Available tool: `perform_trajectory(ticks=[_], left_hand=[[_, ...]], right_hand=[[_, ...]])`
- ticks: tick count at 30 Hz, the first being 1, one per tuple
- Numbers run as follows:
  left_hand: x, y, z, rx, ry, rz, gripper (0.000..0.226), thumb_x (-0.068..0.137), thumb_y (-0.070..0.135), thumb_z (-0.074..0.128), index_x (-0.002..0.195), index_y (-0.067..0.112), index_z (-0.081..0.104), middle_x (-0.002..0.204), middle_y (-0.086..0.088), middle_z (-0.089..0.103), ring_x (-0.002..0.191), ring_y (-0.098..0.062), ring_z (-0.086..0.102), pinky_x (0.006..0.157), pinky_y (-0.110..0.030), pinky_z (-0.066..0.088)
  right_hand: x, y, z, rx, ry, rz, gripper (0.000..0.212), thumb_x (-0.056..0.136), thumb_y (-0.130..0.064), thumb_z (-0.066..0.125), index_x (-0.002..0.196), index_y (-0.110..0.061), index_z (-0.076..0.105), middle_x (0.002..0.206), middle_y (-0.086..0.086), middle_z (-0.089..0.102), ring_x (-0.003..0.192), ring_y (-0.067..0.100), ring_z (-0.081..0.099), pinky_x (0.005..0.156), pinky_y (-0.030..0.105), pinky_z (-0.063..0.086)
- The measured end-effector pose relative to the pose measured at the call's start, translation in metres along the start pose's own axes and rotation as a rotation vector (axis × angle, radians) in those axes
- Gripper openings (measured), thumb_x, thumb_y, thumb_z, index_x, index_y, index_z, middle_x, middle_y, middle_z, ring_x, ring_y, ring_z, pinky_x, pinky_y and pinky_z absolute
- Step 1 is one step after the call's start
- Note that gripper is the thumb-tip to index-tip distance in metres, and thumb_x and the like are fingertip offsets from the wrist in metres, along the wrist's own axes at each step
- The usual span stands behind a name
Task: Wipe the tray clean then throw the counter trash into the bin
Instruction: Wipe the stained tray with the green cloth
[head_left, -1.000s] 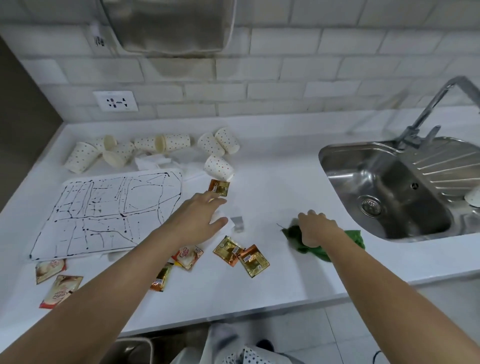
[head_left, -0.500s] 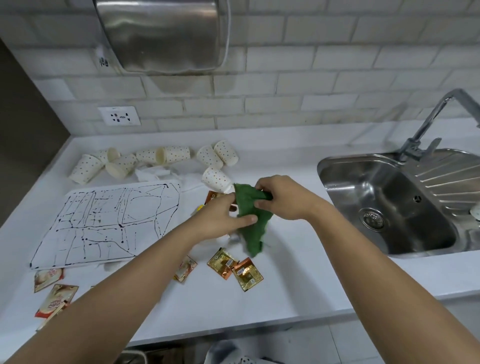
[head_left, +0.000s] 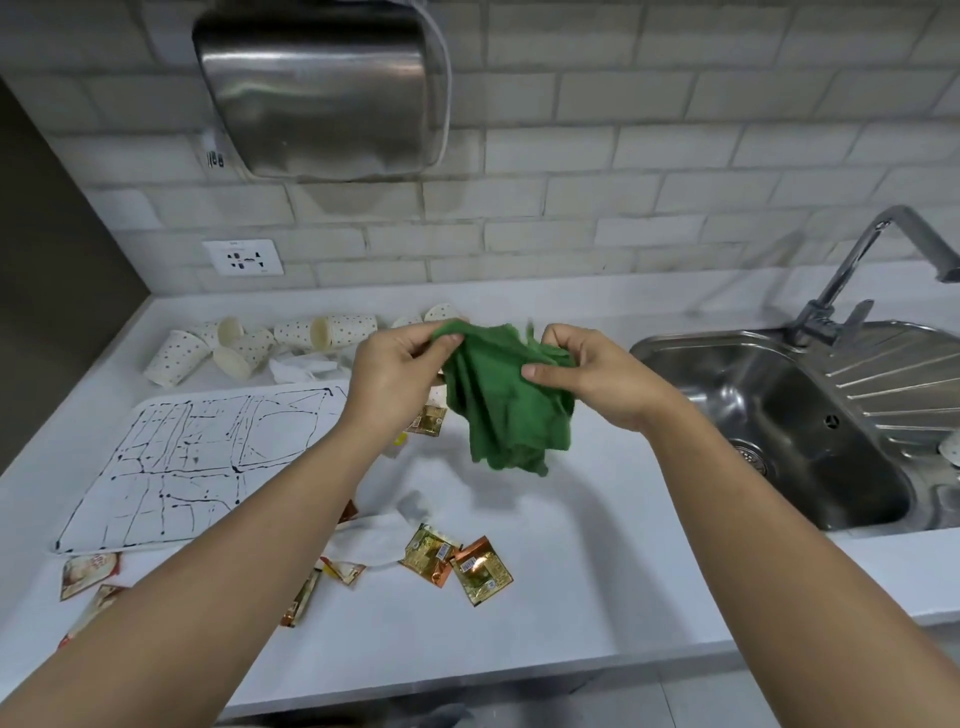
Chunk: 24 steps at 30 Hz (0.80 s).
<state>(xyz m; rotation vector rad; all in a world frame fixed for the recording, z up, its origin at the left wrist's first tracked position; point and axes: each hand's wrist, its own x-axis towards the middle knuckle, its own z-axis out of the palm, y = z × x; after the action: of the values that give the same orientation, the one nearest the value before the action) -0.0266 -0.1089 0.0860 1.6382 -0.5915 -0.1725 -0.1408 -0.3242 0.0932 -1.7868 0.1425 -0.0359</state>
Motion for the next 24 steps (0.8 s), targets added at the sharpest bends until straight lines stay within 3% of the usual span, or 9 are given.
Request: perform_trajectory(ticks=[3, 6, 8, 10, 13, 16, 18, 20, 24], left_hand=[[0.007, 0.001, -0.002, 0.013, 0.071, 0.008, 0.021, 0.100, 0.023, 0.064, 0.089, 0.033, 0.079, 0.090, 0.004, 0.079, 0.088, -0.018, 0.074, 0.083, -0.039, 0.061], [0.007, 0.002, -0.002, 0.119, 0.172, -0.055, 0.027, 0.101, 0.038, 0.057, 0.084, 0.022, 0.070, 0.078, 0.004, 0.070, 0.071, -0.009, 0.063, 0.069, -0.034, 0.057], [0.007, -0.002, -0.005, 0.161, 0.230, -0.092, 0.044, 0.094, 0.053, 0.050, 0.088, 0.012, 0.065, 0.079, -0.009, 0.066, 0.072, -0.017, 0.059, 0.073, -0.048, 0.057], [0.006, -0.004, -0.006, 0.205, 0.210, -0.121, 0.049, 0.094, 0.055, 0.047, 0.093, 0.008, 0.062, 0.088, -0.018, 0.067, 0.077, -0.023, 0.060, 0.078, -0.055, 0.056], [0.006, 0.002, -0.004, 0.160, 0.138, -0.174, 0.035, 0.105, 0.042, 0.050, 0.096, 0.014, 0.068, 0.095, -0.009, 0.073, 0.087, -0.024, 0.068, 0.083, -0.046, 0.057], [0.016, 0.021, -0.005, -0.312, 0.211, -0.278, 0.033, 0.108, 0.034, 0.049, 0.116, 0.012, 0.072, 0.111, -0.008, 0.078, 0.107, -0.027, 0.073, 0.096, -0.044, 0.058], [0.019, 0.030, -0.007, -0.474, 0.250, -0.404, 0.041, 0.107, 0.045, 0.049, 0.119, 0.013, 0.072, 0.109, -0.003, 0.080, 0.105, -0.023, 0.075, 0.093, -0.043, 0.060], [0.014, 0.029, -0.006, -0.420, 0.255, -0.520, 0.048, 0.103, 0.057, 0.049, 0.109, 0.017, 0.074, 0.098, 0.000, 0.081, 0.094, -0.021, 0.078, 0.085, -0.041, 0.063], [0.005, 0.011, -0.011, -0.384, 0.295, -0.660, 0.042, 0.102, 0.053, 0.054, 0.110, 0.016, 0.071, 0.095, -0.007, 0.079, 0.085, -0.026, 0.076, 0.072, -0.040, 0.063]], right_hand=[[-0.002, 0.013, -0.008, 0.017, -0.083, 0.080, 0.030, 0.089, -0.018, 0.077, 0.101, -0.011, 0.050, 0.093, 0.014, 0.064, 0.085, 0.026, 0.063, 0.078, 0.045, 0.051], [-0.006, 0.020, -0.016, -0.259, -0.046, 0.131, 0.053, 0.073, -0.048, 0.085, 0.119, -0.041, 0.060, 0.109, 0.005, 0.066, 0.092, 0.020, 0.064, 0.089, 0.043, 0.053], [-0.010, 0.023, -0.019, -0.415, -0.104, 0.179, 0.036, 0.078, -0.047, 0.082, 0.111, -0.039, 0.069, 0.106, -0.003, 0.073, 0.095, 0.021, 0.070, 0.094, 0.044, 0.056], [-0.015, 0.024, -0.019, -0.502, -0.130, 0.260, 0.015, 0.084, -0.043, 0.079, 0.087, -0.029, 0.077, 0.096, 0.001, 0.075, 0.091, 0.024, 0.071, 0.089, 0.041, 0.056], [-0.018, 0.021, -0.022, -0.627, -0.055, 0.238, 0.025, 0.081, -0.041, 0.080, 0.079, -0.016, 0.074, 0.097, 0.004, 0.069, 0.091, 0.024, 0.069, 0.086, 0.039, 0.055], [-0.021, 0.013, -0.030, 0.145, 0.073, 0.061, 0.032, 0.076, -0.030, 0.083, 0.096, -0.007, 0.078, 0.101, 0.012, 0.076, 0.093, 0.027, 0.073, 0.091, 0.038, 0.056], [-0.025, 0.010, -0.034, 0.535, 0.025, -0.015, 0.035, 0.082, -0.033, 0.077, 0.108, -0.011, 0.077, 0.107, 0.012, 0.075, 0.097, 0.026, 0.071, 0.091, 0.037, 0.054], [-0.029, 0.014, -0.029, 0.656, -0.095, 0.026, 0.035, 0.084, -0.028, 0.071, 0.116, -0.014, 0.074, 0.114, 0.012, 0.073, 0.101, 0.026, 0.071, 0.093, 0.038, 0.057], [-0.032, 0.039, -0.019, 0.663, -0.216, 0.182, 0.041, 0.095, -0.002, 0.058, 0.135, 0.007, 0.055, 0.129, 0.025, 0.063, 0.110, 0.031, 0.068, 0.097, 0.038, 0.056]])
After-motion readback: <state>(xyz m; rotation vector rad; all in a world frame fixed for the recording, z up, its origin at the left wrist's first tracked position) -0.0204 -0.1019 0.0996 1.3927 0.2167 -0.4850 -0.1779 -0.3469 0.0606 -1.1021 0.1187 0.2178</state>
